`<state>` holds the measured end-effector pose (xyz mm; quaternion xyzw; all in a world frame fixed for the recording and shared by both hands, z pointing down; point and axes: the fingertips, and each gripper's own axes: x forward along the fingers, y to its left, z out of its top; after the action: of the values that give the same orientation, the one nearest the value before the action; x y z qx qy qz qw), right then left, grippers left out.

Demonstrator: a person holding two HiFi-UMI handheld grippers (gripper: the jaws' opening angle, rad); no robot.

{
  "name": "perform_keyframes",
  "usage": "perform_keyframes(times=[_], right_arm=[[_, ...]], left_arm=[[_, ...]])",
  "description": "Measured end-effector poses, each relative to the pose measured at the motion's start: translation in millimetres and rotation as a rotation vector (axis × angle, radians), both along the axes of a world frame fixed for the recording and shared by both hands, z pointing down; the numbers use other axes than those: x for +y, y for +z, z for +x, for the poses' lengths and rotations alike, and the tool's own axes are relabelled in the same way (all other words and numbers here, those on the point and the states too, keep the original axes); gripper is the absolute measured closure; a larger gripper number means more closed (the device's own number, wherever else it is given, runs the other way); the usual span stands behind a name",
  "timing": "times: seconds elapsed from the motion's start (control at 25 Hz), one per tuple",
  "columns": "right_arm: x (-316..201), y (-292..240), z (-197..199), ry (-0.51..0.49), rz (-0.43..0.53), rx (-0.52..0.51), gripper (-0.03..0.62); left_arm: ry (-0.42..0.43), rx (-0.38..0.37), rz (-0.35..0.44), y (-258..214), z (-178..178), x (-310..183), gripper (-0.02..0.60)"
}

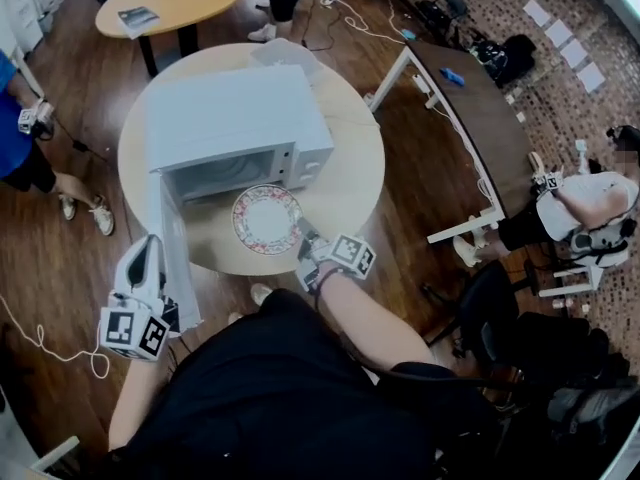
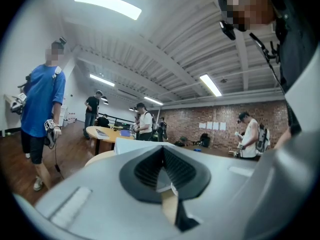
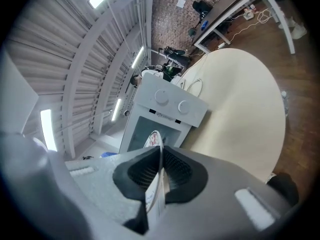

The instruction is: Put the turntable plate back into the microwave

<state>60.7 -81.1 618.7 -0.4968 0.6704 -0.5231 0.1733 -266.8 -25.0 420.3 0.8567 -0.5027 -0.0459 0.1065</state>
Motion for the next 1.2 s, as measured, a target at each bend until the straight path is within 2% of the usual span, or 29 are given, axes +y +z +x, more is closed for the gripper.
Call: perform_keyframes(times=[0.08, 0.24, 0.72, 0.92, 1.2], right_arm=[[-2.3, 2.4, 9.0, -0.006, -0.005, -0.001, 0.572], [0.9, -6.5, -15.6, -0.053, -0.047, -0.063, 0.573], [-18.3, 6.0, -49.4, -0.159, -0.066, -0.077, 0.572], [-32.3, 7.4, -50.5, -0.164, -0.067, -0.082, 0.572], [-52.6, 3.2, -61.6, -0.200, -0.058, -0.085, 0.572]], left_arm=[[-0.009, 0.005, 0.004, -1.3, 8.7, -3.1, 0.577], [-0.050, -0.038, -0.002, -15.9, 6.0, 2.1, 0.577], [-0.151, -0.099, 0.007, -25.2, -3.2, 9.8, 0.577], [-0.144, -0.121, 0.025, -29.8, 6.7, -4.3, 0.577], [-0.181, -0.142, 0.045, -39.3, 4.9, -11.1, 0.577]])
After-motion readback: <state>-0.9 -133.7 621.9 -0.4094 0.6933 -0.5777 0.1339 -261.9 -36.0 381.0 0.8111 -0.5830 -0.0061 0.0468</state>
